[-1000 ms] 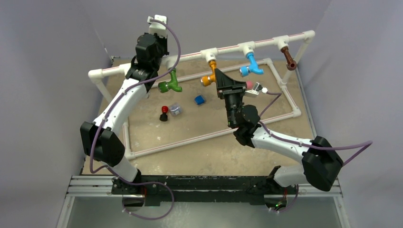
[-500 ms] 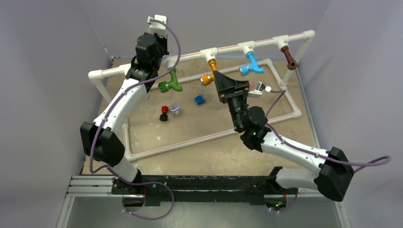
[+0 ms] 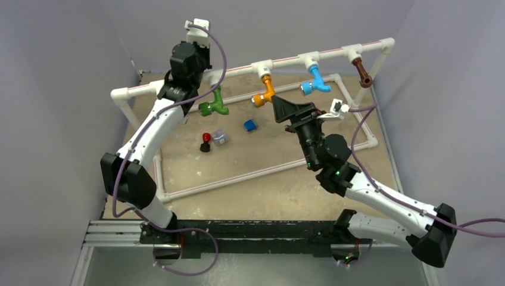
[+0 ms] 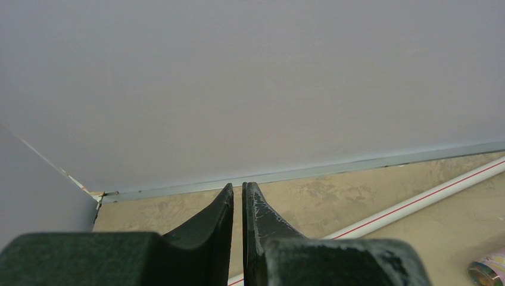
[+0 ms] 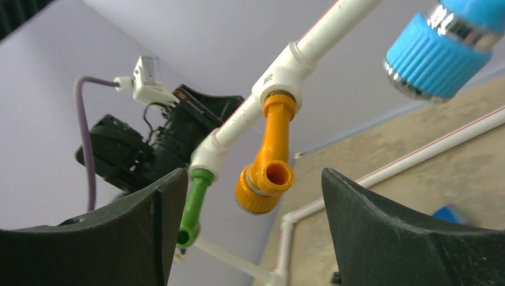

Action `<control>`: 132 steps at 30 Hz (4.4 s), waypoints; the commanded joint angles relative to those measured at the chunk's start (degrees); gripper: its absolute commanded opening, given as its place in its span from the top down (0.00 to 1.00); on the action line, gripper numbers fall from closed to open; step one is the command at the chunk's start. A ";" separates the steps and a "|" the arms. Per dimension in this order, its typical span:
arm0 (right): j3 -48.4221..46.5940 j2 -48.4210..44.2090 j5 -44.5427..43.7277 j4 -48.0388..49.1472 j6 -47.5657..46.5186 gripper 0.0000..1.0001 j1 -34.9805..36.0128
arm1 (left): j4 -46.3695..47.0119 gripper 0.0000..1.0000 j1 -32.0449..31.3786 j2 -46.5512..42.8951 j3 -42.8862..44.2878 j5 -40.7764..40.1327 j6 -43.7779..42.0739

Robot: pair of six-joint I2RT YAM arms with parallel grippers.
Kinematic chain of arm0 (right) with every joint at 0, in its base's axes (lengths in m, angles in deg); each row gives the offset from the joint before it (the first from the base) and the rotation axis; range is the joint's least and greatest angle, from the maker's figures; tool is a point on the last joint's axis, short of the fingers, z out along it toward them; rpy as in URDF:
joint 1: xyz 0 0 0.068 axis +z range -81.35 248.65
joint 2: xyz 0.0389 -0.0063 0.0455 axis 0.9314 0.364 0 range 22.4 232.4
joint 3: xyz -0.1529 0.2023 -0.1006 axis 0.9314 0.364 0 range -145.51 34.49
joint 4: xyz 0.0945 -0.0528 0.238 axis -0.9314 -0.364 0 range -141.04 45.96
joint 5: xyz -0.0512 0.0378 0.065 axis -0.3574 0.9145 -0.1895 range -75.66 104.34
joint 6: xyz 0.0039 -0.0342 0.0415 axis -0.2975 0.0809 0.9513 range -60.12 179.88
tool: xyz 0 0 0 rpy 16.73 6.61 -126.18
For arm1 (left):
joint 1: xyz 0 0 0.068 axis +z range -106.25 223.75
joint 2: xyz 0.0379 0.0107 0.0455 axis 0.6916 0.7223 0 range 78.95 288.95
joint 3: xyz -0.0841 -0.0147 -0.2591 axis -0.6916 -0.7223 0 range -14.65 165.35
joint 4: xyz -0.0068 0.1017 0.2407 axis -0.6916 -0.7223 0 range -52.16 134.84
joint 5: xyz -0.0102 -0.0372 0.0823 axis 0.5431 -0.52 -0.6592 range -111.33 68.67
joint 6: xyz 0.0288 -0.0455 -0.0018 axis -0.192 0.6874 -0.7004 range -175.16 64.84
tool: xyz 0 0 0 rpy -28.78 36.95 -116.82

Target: Install the water faucets

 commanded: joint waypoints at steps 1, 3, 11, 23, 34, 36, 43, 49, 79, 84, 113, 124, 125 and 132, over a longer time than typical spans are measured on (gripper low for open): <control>-5.13 -2.50 1.33 -5.56 -20.38 0.16 0.24 | -6.34 0.91 -0.20 2.26 -3.22 -0.40 -0.65; -6.35 -3.37 2.74 -7.08 -28.69 0.16 0.28 | -6.30 0.91 -0.20 2.23 -3.22 -0.28 -0.56; -10.07 -5.24 12.51 -12.16 -66.94 0.16 0.28 | -6.34 0.91 -0.20 2.33 -3.22 -0.19 -0.53; -16.54 0.05 13.53 -30.20 -106.44 0.16 2.96 | -6.35 0.91 -0.20 2.43 -3.18 -0.18 -0.52; -9.58 5.26 1.23 -12.67 -135.34 0.14 7.72 | -6.35 0.91 -0.16 2.53 -3.13 -0.08 -0.59; -8.85 7.06 -0.10 -8.10 -138.91 0.14 7.82 | -6.39 0.91 -0.20 2.51 -3.13 -0.15 -0.60; -10.78 13.77 -2.37 0.04 -146.52 0.17 7.80 | -6.34 0.91 -0.20 2.35 -3.22 -0.10 -0.59; -13.52 18.63 -2.60 2.41 -146.81 0.24 7.60 | -6.35 0.91 -0.16 2.24 -3.26 -0.10 -0.54; -12.70 20.52 0.01 14.51 -72.77 1.00 7.19 | -6.17 0.91 -0.20 2.00 -3.31 -0.10 -0.66; -10.41 18.90 0.38 20.53 -52.67 1.00 6.94 | -6.20 0.91 -0.20 2.04 -3.24 -0.10 -0.62; 4.92 16.98 2.24 35.09 33.78 1.00 -0.38 | -6.54 0.91 -0.46 1.78 -3.13 0.35 -0.25; 4.79 10.39 0.86 24.32 26.56 0.26 -0.43 | -6.34 0.91 -0.73 2.08 -3.31 -0.10 -0.57; 4.62 10.04 1.13 23.45 25.53 0.19 -0.43 | -6.35 0.91 -0.73 2.16 -3.31 -0.10 -0.66; 5.60 4.72 1.33 15.33 15.73 0.07 -0.60 | -6.19 0.91 -0.73 2.41 -3.35 -0.36 -0.87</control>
